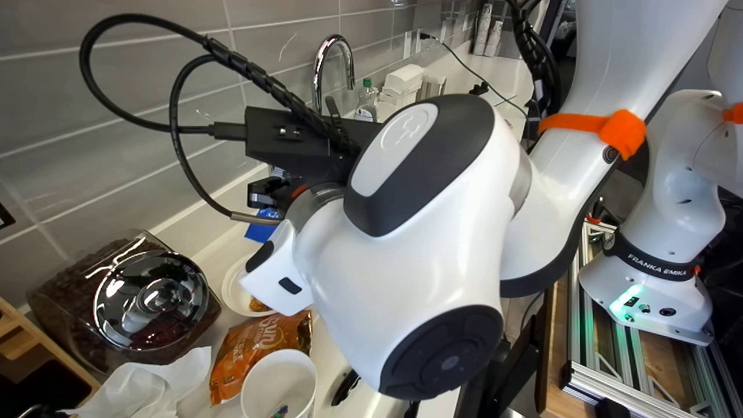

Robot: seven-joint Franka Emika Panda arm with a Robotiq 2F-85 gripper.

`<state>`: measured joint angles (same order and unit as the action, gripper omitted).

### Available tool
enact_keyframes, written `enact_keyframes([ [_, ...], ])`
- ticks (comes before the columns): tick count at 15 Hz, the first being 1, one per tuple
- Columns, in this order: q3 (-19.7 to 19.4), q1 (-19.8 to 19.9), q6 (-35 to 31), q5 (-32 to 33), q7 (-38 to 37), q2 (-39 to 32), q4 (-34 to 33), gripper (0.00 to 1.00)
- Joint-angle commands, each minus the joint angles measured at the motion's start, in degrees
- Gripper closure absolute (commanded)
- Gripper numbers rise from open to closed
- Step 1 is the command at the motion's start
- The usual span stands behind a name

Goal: Pour the contents of the blue packet into the white bowl

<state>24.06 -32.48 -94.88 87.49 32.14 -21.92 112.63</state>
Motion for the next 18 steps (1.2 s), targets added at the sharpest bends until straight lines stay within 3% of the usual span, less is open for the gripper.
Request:
enact_keyframes([
  [1, 1.4, 2.2, -4.0, -3.7, -3.6, 4.1, 3.7, 1.0],
  [6, 2.5, 4.1, -8.6, -10.8, -10.6, 8.4, 7.0, 1.0],
  [12, 2.5, 6.1, -13.5, -20.7, -13.4, 12.7, 10.9, 1.0],
  [18, 1.2, 9.2, -30.8, -27.5, -19.4, 17.5, 19.6, 1.0],
])
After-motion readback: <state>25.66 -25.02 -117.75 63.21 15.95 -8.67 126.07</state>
